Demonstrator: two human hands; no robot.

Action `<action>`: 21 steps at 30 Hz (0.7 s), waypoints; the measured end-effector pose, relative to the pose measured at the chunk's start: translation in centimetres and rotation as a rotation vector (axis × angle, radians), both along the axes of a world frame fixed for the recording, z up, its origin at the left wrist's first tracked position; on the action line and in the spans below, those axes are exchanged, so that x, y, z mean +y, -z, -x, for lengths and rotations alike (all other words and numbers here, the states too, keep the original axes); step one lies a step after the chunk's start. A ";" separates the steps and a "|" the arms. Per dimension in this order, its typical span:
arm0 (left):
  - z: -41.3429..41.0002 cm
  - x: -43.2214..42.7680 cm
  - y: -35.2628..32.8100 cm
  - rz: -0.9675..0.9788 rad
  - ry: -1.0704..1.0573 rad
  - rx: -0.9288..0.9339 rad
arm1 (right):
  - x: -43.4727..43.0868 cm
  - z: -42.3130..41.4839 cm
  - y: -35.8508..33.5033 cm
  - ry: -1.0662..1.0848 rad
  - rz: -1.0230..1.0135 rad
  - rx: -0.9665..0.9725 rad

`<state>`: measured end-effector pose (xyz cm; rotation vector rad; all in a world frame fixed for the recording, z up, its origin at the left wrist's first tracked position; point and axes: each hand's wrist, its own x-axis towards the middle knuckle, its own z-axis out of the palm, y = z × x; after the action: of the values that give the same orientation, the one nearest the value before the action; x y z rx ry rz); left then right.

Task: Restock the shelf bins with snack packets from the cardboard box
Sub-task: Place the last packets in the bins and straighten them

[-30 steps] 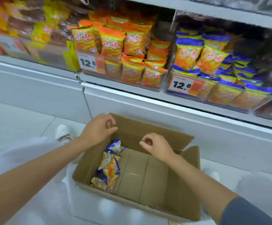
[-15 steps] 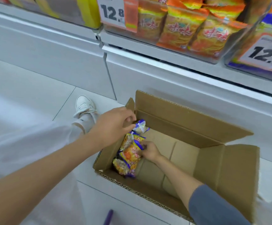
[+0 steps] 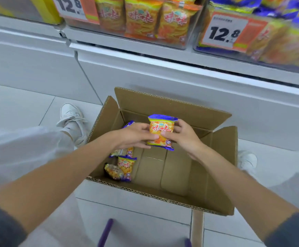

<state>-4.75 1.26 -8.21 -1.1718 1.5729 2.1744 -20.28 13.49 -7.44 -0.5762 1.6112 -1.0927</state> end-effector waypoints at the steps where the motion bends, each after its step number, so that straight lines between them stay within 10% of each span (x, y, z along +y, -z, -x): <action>1: 0.0 -0.1 1.3 -0.035 0.077 -0.027 | 1.0 0.1 0.6 0.026 -0.023 0.002; 12: -3.7 -1.0 16.6 0.384 0.647 -0.463 | 6.2 2.7 5.4 0.059 -0.189 -0.038; 21: -1.1 -1.4 16.2 0.649 0.911 -0.413 | 5.9 2.9 5.9 0.016 -0.223 -0.011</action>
<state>-3.61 -0.12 -24.36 -0.7027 2.0803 0.8265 -23.22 19.36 -13.38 -0.4091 1.7027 -0.9108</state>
